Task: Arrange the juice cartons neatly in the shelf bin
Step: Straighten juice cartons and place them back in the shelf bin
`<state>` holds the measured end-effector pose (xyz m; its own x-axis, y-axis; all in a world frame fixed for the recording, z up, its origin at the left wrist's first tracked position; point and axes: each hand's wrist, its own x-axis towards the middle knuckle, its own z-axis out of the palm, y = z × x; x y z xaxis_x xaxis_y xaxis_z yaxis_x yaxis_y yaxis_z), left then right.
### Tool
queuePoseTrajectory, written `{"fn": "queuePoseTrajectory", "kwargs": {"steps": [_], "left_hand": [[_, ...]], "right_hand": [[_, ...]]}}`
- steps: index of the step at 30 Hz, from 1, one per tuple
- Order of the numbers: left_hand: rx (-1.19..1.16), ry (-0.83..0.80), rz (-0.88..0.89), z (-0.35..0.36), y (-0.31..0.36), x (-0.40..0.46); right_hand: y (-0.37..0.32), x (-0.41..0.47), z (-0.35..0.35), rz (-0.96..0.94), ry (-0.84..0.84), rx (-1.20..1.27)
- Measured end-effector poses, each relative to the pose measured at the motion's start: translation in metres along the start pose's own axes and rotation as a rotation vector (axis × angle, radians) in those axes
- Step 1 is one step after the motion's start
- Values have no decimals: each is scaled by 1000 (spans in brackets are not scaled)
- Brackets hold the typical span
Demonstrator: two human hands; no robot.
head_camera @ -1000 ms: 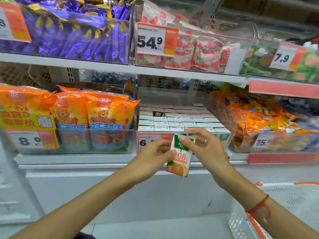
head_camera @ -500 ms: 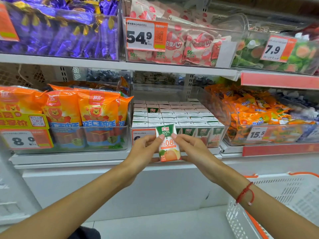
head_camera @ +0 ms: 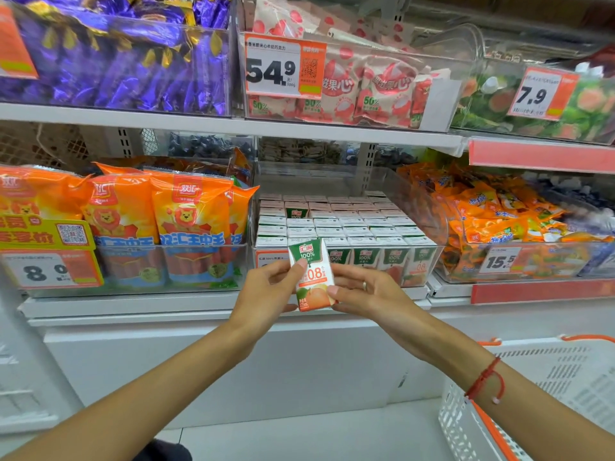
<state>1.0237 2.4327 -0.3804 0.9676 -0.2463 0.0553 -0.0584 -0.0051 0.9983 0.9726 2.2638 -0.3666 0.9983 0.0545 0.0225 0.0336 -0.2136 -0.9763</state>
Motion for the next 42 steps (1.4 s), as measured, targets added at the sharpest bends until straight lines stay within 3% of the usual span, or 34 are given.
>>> {"fn": "queuePoseTrajectory", "kwargs": {"steps": [4, 10, 18, 22, 26, 29, 32, 35, 39, 42], "left_hand": [[120, -44, 4, -1, -2, 0], [-2, -114, -91, 2, -1, -4], [-121, -137, -73, -1, 7, -1], [-16, -192, -20, -2, 8, -4], [52, -277, -7, -5, 13, -11], [112, -237, 3, -7, 8, -8], [112, -199, -23, -3, 2, -6], [25, -200, -68, -2, 3, -5], [-37, -185, -105, -8, 7, -2], [-23, -179, -96, -11, 9, 0]], "right_hand": [[4, 0, 8, -20, 102, -115], [4, -1, 20, -93, 146, -298], [2, 2, -6, 161, -71, 128], [0, -5, -5, 169, -252, 61], [5, -10, 4, 157, -123, -146], [2, -9, 8, 102, 80, -202], [0, -9, 11, -34, 269, -424], [3, -8, 15, -106, 333, -628], [2, -1, 9, -113, 298, -423], [1, 1, -1, -7, 167, -214]]}}
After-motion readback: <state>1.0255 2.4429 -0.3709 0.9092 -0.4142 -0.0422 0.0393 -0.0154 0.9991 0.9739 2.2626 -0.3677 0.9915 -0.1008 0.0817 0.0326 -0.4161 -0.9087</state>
